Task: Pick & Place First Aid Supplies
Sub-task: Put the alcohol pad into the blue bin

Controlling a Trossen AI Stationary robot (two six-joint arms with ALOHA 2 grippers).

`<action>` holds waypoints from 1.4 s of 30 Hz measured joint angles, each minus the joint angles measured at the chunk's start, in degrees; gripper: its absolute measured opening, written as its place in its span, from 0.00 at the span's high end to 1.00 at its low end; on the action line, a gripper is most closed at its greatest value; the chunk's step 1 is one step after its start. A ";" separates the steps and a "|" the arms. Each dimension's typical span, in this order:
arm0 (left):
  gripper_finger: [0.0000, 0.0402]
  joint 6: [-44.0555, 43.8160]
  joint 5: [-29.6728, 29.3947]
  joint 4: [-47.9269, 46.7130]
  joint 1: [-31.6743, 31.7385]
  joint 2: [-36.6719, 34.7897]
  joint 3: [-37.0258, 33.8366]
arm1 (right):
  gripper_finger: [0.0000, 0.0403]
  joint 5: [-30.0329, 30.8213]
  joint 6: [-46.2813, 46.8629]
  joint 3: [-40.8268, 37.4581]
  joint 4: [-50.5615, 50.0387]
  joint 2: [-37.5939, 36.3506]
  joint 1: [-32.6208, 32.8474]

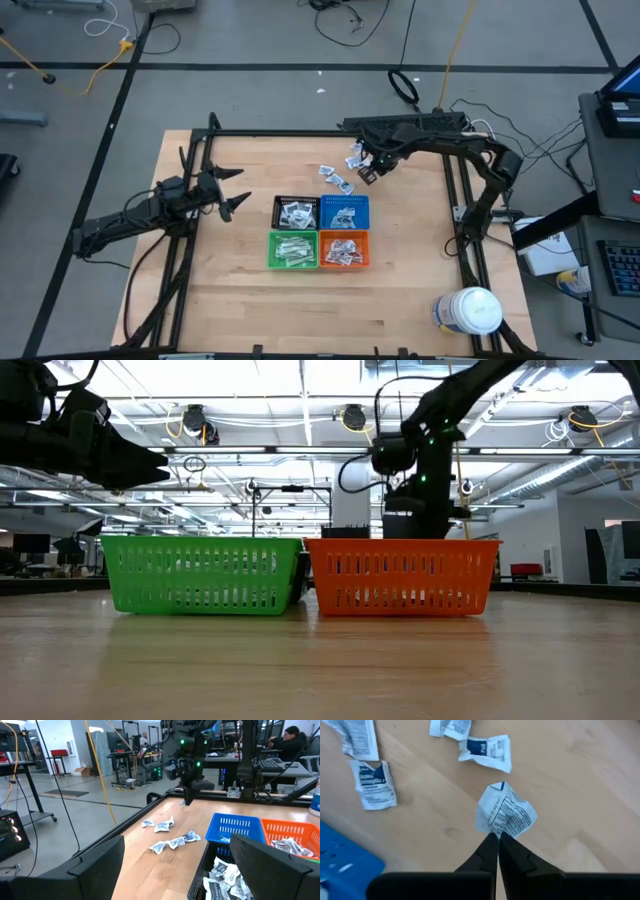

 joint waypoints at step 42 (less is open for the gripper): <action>0.09 -0.01 0.00 0.00 0.01 0.01 0.00 | 1.00 -0.48 -10.42 0.07 7.65 -2.45 26.63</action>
